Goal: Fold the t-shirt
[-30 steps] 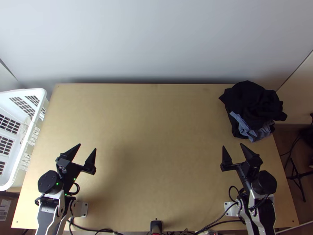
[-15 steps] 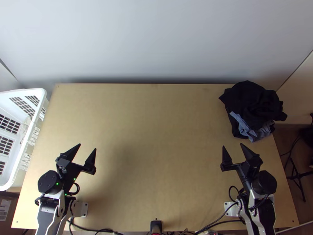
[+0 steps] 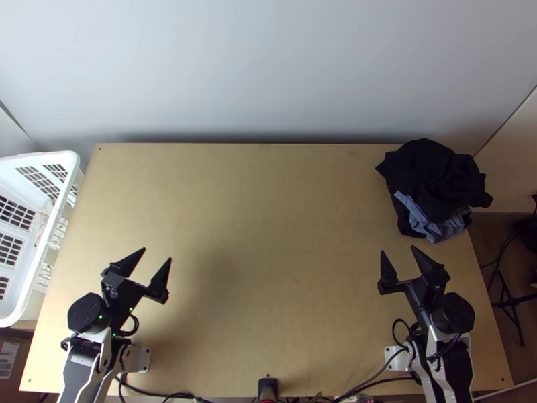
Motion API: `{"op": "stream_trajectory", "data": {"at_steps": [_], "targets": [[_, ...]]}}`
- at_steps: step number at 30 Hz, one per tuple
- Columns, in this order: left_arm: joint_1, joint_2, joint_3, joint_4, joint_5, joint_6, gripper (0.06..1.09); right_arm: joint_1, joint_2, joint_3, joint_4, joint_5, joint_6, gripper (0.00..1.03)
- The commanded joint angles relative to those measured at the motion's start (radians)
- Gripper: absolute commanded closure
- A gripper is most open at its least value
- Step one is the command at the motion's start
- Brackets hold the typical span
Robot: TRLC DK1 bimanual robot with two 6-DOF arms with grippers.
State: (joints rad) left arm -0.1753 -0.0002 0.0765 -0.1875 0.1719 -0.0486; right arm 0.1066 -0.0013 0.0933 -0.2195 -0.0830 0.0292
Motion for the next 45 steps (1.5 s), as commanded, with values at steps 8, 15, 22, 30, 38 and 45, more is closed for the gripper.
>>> {"op": "stream_trajectory", "data": {"at_steps": [8, 15, 22, 30, 38, 45], "targets": [[-0.121, 0.000, 0.000, 0.020, -0.101, -0.040, 0.10, 0.044, 0.000, 0.000, 0.003, -0.001, 0.003, 0.04], [0.002, 0.005, 0.000, 0.082, -0.127, -0.056, 0.11, 0.036, 0.000, 0.006, 0.094, 0.000, 0.014, 0.04], [0.085, 0.290, 0.068, 0.180, -0.089, -0.033, 0.16, 0.030, 0.144, 0.146, 0.140, 0.003, 0.031, 0.04], [0.143, 0.608, 0.411, 0.068, -0.084, -0.048, 0.12, 0.045, 0.495, 0.530, 0.034, 0.003, 0.032, 0.04], [0.221, 0.865, 0.844, -0.055, -0.086, -0.076, 0.12, 0.099, 0.768, 0.849, -0.060, 0.014, 0.041, 0.04], [0.221, 1.102, 1.138, -0.155, -0.084, -0.123, 0.11, 0.197, 0.998, 1.059, -0.069, 0.089, 0.055, 0.04]]}}
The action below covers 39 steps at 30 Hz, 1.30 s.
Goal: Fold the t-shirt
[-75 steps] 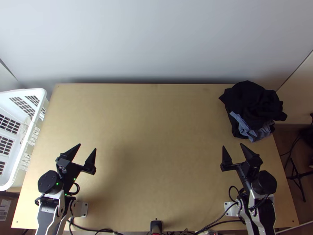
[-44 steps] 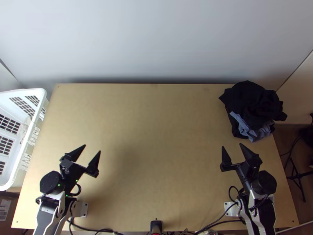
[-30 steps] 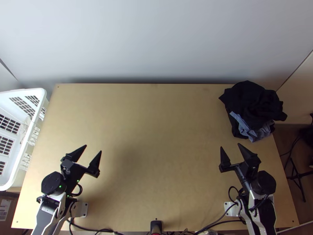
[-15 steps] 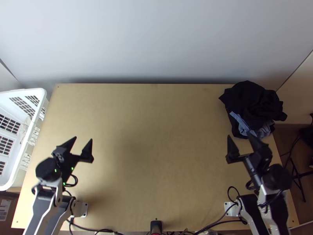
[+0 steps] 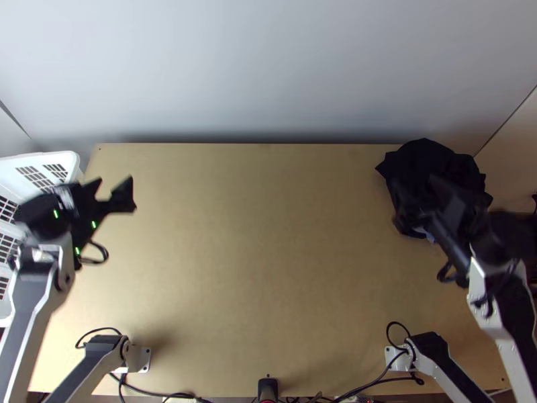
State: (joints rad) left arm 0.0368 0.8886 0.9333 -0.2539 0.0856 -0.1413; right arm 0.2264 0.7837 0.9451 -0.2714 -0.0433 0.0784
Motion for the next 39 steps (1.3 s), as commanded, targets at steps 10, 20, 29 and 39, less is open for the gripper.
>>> {"op": "stream_trajectory", "data": {"at_steps": [10, 20, 29, 39], "targets": [[0.014, 0.467, 0.587, -0.166, -0.001, -0.026, 0.11, 0.100, 0.545, 0.405, -0.022, 0.066, 0.047, 0.04], [0.017, 0.673, 0.659, -0.163, -0.035, -0.011, 0.11, 0.056, 0.698, 0.458, -0.015, 0.068, 0.069, 0.04], [0.086, 0.731, 0.734, -0.311, -0.049, 0.008, 0.11, 0.099, 0.723, 0.512, -0.023, 0.068, 0.066, 0.04], [0.348, 0.760, 0.731, -0.343, -0.049, 0.083, 0.11, 0.175, 0.804, 0.528, -0.020, 0.069, 0.015, 0.04]]}}
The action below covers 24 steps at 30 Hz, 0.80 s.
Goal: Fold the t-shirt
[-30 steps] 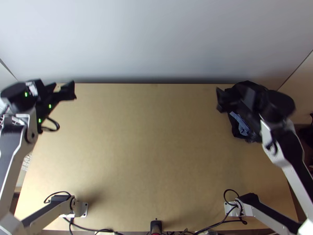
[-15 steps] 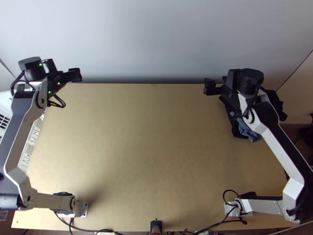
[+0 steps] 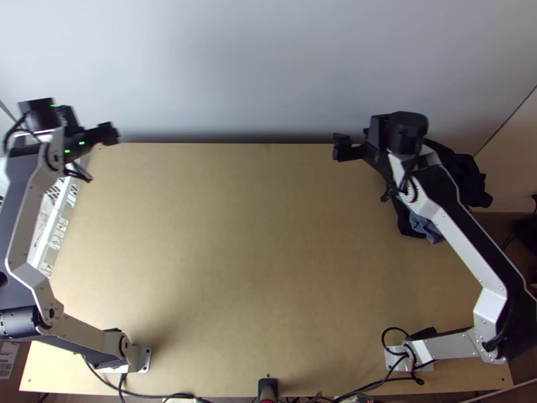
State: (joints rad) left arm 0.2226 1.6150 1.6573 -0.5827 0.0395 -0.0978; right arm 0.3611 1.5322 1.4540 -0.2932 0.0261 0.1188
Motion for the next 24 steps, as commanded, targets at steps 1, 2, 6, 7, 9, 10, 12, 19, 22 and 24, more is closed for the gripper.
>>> {"op": "stream_trajectory", "data": {"at_steps": [1, 2, 6, 7, 9, 10, 12, 19, 22, 24], "targets": [[0.196, 0.046, 0.009, -0.012, -0.001, 0.043, 0.11, 0.049, 0.068, 0.026, 0.002, 0.000, -0.030, 0.04], [0.228, 0.059, 0.009, -0.011, 0.002, 0.053, 0.11, 0.058, 0.075, 0.034, 0.002, 0.000, -0.033, 0.04], [0.337, 0.114, 0.013, -0.009, 0.007, 0.096, 0.11, 0.095, 0.132, 0.106, 0.000, 0.003, -0.038, 0.04], [0.359, 0.131, 0.016, -0.009, 0.007, 0.107, 0.11, 0.104, 0.149, 0.128, -0.003, 0.003, -0.041, 0.04], [0.402, 0.168, 0.024, -0.003, 0.007, 0.125, 0.11, 0.127, 0.178, 0.167, -0.017, 0.005, -0.051, 0.04], [0.423, 0.187, 0.030, 0.012, 0.007, 0.130, 0.11, 0.137, 0.190, 0.186, -0.024, 0.005, -0.051, 0.04], [0.468, 0.238, 0.061, 0.017, 0.014, 0.142, 0.11, 0.162, 0.204, 0.210, -0.038, 0.005, -0.057, 0.04], [0.593, 0.459, 0.225, 0.011, 0.014, 0.161, 0.11, 0.217, 0.210, 0.244, -0.106, 0.026, -0.065, 0.04], [0.623, 0.539, 0.279, 0.038, 0.014, 0.181, 0.11, 0.225, 0.207, 0.243, -0.132, 0.043, -0.064, 0.04], [0.640, 0.602, 0.335, 0.038, 0.014, 0.185, 0.11, 0.226, 0.206, 0.238, -0.133, 0.047, -0.064, 0.04]]}}
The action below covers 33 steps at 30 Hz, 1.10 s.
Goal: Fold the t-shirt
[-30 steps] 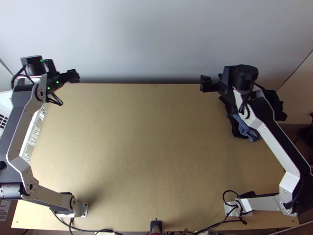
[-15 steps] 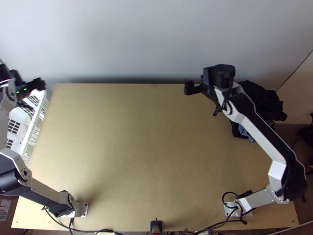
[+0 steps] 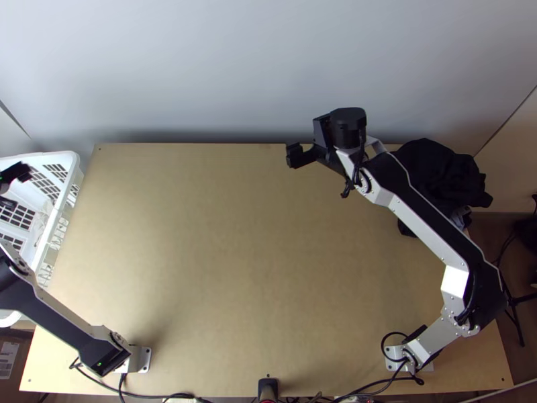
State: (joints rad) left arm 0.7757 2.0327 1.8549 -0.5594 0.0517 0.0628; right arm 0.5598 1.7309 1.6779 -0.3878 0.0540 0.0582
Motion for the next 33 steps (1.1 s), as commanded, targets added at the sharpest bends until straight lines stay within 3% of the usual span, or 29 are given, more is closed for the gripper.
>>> {"op": "stream_trajectory", "data": {"at_steps": [1, 8, 28, 33], "targets": [[0.091, 0.213, 0.168, 0.015, 0.000, 0.025, 0.11, 0.029, 0.006, 0.011, -0.043, 0.023, -0.001, 0.04], [0.117, 0.434, 0.374, -0.011, -0.003, 0.052, 0.11, 0.052, -0.002, -0.032, -0.095, 0.043, -0.001, 0.04], [0.137, 0.719, 0.420, 0.061, -0.073, 0.152, 0.11, 0.068, 0.025, -0.024, -0.105, 0.093, 0.005, 0.04], [0.112, 0.750, 0.423, 0.026, -0.136, 0.173, 0.11, 0.081, 0.042, -0.023, -0.109, 0.107, 0.003, 0.04]]}}
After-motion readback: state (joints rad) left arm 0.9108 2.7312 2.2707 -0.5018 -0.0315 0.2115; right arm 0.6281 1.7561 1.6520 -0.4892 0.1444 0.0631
